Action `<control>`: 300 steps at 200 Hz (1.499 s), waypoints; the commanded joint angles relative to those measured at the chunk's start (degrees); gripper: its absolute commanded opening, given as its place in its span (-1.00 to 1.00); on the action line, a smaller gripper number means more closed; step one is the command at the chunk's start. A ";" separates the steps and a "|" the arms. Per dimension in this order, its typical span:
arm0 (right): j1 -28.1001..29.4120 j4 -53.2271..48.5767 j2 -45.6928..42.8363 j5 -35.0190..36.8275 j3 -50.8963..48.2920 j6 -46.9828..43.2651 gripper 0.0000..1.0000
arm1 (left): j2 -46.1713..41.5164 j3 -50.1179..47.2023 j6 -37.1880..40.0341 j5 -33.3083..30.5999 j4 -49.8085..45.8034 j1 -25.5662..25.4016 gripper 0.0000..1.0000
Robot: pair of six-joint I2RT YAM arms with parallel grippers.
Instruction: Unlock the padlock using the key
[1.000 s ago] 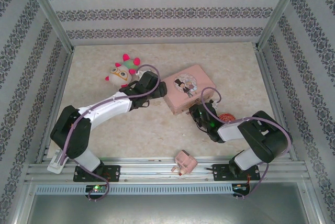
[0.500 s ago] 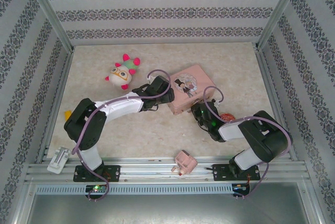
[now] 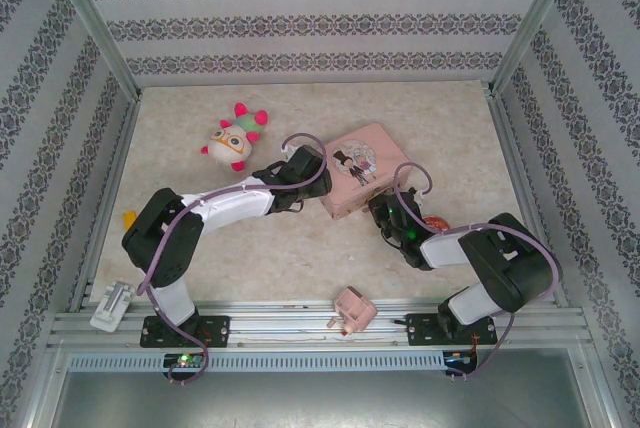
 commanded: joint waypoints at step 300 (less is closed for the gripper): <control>-4.74 -24.36 -14.92 -6.37 1.92 -14.45 -1.00 | -3.50 -0.78 7.34 -0.26 -4.80 12.87 0.09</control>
